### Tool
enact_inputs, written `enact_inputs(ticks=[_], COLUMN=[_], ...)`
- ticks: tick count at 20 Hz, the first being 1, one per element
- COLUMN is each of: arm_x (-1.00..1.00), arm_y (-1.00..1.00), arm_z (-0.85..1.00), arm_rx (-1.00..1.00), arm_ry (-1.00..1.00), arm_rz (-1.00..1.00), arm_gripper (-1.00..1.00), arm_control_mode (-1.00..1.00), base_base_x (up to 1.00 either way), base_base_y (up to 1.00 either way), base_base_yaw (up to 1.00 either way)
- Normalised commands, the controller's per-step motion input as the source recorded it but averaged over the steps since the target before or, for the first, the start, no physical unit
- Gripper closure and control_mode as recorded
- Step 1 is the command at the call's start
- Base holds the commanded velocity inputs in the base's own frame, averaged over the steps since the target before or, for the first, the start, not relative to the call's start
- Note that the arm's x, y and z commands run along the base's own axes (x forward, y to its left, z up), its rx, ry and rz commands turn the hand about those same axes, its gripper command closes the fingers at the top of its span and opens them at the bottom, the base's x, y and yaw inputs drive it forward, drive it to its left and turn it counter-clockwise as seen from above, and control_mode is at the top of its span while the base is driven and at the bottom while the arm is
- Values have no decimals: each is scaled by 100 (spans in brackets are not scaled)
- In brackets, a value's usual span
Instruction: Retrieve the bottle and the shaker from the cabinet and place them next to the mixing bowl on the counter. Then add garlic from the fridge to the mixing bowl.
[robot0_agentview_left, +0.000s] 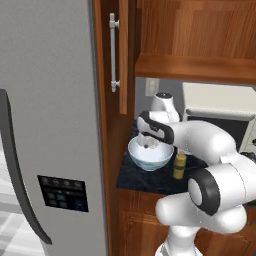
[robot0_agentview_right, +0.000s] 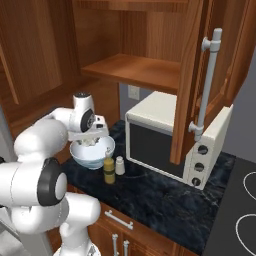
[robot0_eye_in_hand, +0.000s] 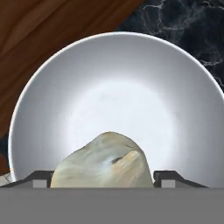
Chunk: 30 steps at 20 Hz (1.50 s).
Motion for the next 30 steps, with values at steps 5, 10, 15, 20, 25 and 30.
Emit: enact_inputs(ticks=[5,10,15,20,25,30], arm_x=[33,23,7,2,1,0], arm_y=[0,0,0,0,0,0], arm_z=[-6,-12,-38,-45,-31,-20], arm_rx=[0,0,0,0,0,0], arm_ry=[4,1,0,0,0,0], arm_rz=[0,0,0,0,0,0], arm_gripper=[100,100,100,100,100,100], arm_control_mode=[-100,-100,-100,-100,-100,-100], base_base_x=[0,0,0,0,0,0], base_base_y=[0,0,0,0,0,0], base_base_yaw=[0,0,0,0,0,0])
